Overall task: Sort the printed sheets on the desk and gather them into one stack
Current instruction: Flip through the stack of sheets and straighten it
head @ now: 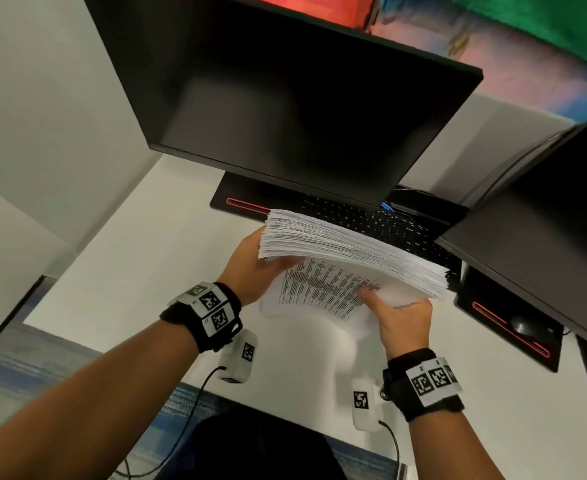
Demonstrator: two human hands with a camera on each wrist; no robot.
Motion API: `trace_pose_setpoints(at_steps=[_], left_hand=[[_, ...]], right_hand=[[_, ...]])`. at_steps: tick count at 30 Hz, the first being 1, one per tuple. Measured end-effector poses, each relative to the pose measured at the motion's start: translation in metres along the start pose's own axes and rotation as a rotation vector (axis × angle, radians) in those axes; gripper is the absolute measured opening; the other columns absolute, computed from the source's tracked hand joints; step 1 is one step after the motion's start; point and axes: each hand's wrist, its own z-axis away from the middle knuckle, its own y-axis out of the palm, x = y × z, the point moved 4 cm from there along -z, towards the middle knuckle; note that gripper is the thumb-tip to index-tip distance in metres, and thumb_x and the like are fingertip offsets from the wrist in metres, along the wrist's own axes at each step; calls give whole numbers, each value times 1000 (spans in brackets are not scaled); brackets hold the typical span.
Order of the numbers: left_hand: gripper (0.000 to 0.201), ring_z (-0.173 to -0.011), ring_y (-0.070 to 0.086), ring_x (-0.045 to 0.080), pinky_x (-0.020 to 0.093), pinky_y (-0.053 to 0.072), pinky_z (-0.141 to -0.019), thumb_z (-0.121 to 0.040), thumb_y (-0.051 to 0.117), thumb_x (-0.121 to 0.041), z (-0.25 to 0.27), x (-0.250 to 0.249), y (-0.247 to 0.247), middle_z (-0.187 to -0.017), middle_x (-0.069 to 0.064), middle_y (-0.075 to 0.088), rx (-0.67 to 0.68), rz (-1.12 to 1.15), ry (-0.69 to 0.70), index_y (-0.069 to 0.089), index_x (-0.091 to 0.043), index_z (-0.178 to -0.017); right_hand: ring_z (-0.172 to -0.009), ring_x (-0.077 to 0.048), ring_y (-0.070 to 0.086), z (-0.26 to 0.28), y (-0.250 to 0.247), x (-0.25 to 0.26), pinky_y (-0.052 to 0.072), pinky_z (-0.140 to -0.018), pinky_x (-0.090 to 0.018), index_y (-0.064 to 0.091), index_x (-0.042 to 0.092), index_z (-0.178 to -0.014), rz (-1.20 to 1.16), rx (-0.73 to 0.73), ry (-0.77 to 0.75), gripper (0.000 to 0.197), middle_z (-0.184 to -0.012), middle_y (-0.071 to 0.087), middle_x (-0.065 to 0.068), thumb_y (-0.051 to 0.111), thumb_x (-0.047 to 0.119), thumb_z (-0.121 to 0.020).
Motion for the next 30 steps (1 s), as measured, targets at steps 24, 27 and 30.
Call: trace_pose_setpoints(at_steps=[24,27,30], left_hand=[[98,-132,49,20,40,44,-106,-74,40,-86,28,-5,-4,-140,7,51,-73,442,32,34,-20,-146],[117,-134,45,3,21,42,-105,-70,39,-88,25,-14,-8,-145,-11,46,-28,368,60,16,-9,-154],[130,-131,43,-9,16,43,-103,-61,48,-90,19,-25,-6,-139,-38,40,70,292,103,1,-13,-155]], right_hand=[[-96,-15,75,26,9,-17,58,-86,-31,72,10,-112,-35,-52,-55,56,-101,78,1,94,10,-61],[-95,-14,75,24,8,-14,58,-88,-31,71,10,-110,-43,-55,-37,67,-98,78,5,96,24,-49],[-87,-3,74,21,10,-10,58,-75,-16,72,21,-97,-37,-42,-65,43,-90,77,16,91,7,-61]])
